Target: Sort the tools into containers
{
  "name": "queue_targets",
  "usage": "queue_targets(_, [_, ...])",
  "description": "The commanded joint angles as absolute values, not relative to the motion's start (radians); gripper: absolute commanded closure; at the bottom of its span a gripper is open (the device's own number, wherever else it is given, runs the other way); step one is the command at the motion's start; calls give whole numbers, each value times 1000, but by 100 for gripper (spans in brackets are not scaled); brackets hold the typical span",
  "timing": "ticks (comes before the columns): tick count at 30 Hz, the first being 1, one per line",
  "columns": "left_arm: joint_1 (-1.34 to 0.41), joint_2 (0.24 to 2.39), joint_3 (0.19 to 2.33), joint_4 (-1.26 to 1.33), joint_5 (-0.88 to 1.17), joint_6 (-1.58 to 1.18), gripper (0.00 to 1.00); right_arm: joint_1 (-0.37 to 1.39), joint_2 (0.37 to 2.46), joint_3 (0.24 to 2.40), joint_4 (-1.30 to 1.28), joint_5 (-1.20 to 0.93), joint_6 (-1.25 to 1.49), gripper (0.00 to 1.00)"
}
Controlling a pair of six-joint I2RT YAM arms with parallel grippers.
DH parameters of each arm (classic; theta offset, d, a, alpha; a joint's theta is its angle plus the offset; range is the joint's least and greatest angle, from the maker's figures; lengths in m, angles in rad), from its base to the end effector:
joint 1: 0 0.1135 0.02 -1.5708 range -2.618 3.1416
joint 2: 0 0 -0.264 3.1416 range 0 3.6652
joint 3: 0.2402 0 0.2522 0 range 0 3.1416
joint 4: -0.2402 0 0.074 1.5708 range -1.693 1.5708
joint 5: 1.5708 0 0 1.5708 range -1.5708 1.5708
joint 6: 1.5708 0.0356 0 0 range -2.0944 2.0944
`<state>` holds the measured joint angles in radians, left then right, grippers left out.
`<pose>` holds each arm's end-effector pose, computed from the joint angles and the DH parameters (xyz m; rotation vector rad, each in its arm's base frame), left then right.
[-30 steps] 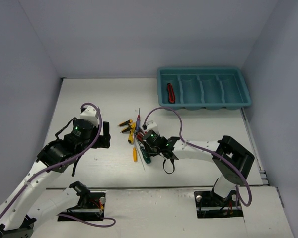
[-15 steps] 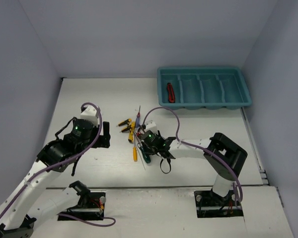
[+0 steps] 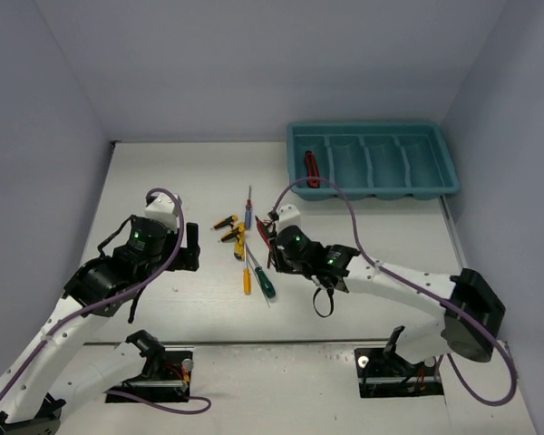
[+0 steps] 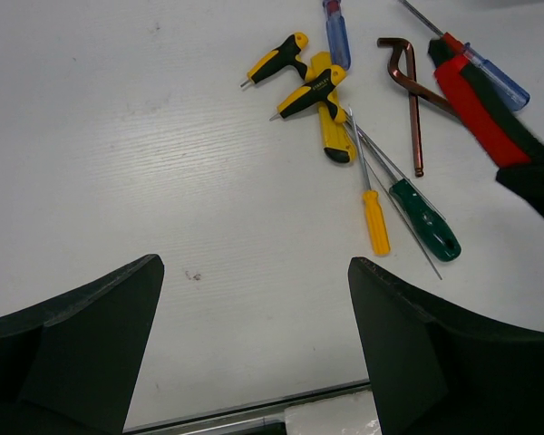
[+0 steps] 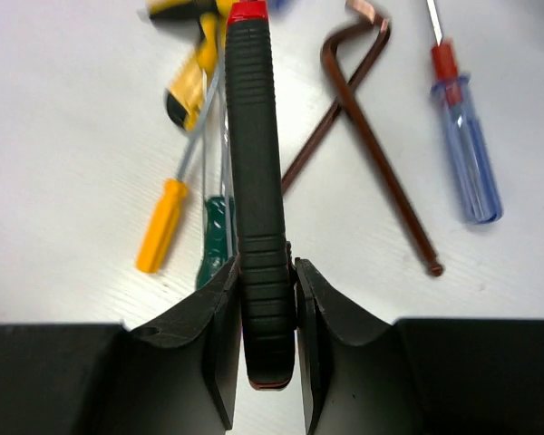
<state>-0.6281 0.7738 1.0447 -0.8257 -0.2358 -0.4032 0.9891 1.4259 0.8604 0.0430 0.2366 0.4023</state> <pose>0.1210 -0.0776 0.3641 0.0992 2.1277 -0.3645 0.1800 0.2586 0.2399 -0.4756 2.0799 0.5944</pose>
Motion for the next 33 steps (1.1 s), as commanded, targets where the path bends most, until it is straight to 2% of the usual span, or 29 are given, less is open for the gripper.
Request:
queue_targets(1, [-624,797,1077,-796,-245,-388,19,957,1265,998,-3,351,348,100])
queue_targets(8, [-624,797,1081,-799,-234,-387,19,669,1259,1182,-31,381,325,100])
queue_targets(12, [-624,776,1064,-799,-229,-395,19,493,1395,1315,-24,330,312,100])
queue_targets(21, [-626,761,1037,-810,-209,-430,19,373,1828,1593,-9,211,266,100])
queue_targets(24, [-624,766,1032,-811,-202,-435,19,366,1924,1668,-9,187,261,94])
queue_targets(28, [-624,775,1020,-811,-198,-439,19,362,2032,1718,-9,169,270,77])
queue_targets(33, [-623,808,1004,-805,-191,-450,19,367,2015,1749,-9,145,272,51])
